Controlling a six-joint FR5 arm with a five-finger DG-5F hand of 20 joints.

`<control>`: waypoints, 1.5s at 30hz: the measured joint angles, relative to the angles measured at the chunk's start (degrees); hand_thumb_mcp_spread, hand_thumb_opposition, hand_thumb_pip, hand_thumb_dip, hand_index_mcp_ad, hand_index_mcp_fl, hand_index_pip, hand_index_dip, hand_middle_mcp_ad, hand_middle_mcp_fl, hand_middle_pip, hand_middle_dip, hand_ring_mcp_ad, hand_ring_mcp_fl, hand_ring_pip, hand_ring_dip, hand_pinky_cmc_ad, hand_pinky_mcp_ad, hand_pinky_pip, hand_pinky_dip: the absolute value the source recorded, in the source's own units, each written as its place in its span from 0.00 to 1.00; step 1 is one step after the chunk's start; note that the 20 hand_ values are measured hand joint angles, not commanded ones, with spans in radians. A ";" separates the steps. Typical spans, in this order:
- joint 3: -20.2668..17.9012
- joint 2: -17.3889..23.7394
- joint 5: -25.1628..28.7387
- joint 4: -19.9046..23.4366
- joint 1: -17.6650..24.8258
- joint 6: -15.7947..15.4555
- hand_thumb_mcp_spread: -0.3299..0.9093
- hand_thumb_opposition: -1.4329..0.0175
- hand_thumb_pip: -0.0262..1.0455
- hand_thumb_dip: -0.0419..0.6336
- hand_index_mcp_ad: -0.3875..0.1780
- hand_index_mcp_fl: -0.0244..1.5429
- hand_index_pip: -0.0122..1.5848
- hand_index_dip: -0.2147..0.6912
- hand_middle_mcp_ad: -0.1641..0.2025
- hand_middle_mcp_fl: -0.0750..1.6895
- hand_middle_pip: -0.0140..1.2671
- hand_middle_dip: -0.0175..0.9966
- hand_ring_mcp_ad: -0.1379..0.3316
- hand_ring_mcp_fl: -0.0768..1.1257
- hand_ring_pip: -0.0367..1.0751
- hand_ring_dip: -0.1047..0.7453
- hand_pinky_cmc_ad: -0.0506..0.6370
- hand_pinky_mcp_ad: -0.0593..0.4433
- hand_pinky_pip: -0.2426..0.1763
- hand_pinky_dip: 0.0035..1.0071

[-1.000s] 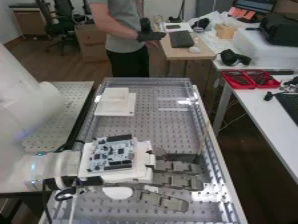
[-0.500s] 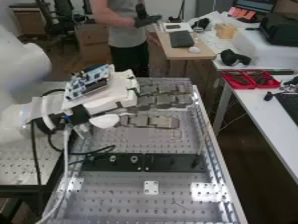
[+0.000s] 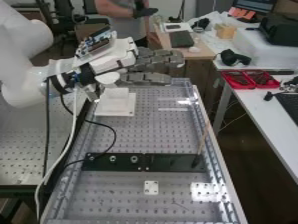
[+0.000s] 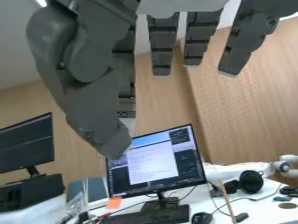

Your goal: Grab the paper clip and place it in the clear container

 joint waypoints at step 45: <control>22.37 -18.06 17.52 -26.39 21.85 -7.33 0.65 0.30 0.64 0.47 0.40 0.39 0.89 0.27 0.65 0.12 0.12 0.22 0.58 0.06 0.16 0.26 0.55 0.66 0.40 0.42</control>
